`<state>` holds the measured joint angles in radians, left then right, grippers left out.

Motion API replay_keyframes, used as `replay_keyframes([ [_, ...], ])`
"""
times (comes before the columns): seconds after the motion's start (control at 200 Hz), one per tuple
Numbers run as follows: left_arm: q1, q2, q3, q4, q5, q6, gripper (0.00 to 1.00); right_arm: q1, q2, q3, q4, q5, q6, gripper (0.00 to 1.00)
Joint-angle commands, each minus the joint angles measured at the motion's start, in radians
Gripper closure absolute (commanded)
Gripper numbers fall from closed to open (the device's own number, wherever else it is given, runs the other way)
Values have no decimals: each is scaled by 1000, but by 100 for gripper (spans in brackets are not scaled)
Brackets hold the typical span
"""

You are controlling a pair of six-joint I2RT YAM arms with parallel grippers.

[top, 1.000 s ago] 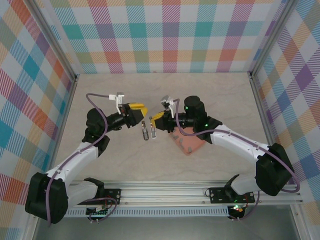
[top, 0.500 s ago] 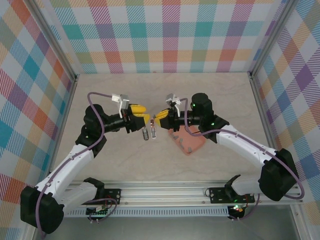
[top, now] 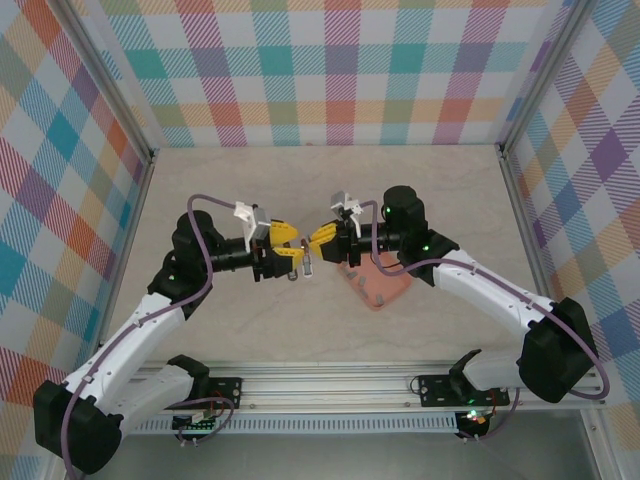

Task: Load the staples into the stapler

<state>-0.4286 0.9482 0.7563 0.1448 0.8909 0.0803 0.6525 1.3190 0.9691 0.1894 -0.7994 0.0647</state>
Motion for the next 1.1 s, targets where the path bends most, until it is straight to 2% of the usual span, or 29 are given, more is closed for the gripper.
replay_keyframes([
  [0.0, -10, -12, 28, -10, 37, 63, 47, -9, -24, 38, -9, -69, -57, 81],
  [0.265, -11, 11, 28, 5, 80, 93, 51, -9, -31, 37, -46, -151, -198, 80],
  [0.395, -23, 1, 38, -64, 118, 220, 59, -9, -35, 39, -65, -162, -239, 80],
  [0.45, -27, -3, 34, -69, 107, 241, 60, -8, -34, 37, -65, -170, -253, 80],
  [0.955, -41, 48, 17, 68, 84, 146, 59, -8, -27, 23, -69, -214, -322, 80],
  [1.095, -42, 48, 12, 91, 97, 134, 63, -8, -26, 23, -75, -215, -327, 80],
])
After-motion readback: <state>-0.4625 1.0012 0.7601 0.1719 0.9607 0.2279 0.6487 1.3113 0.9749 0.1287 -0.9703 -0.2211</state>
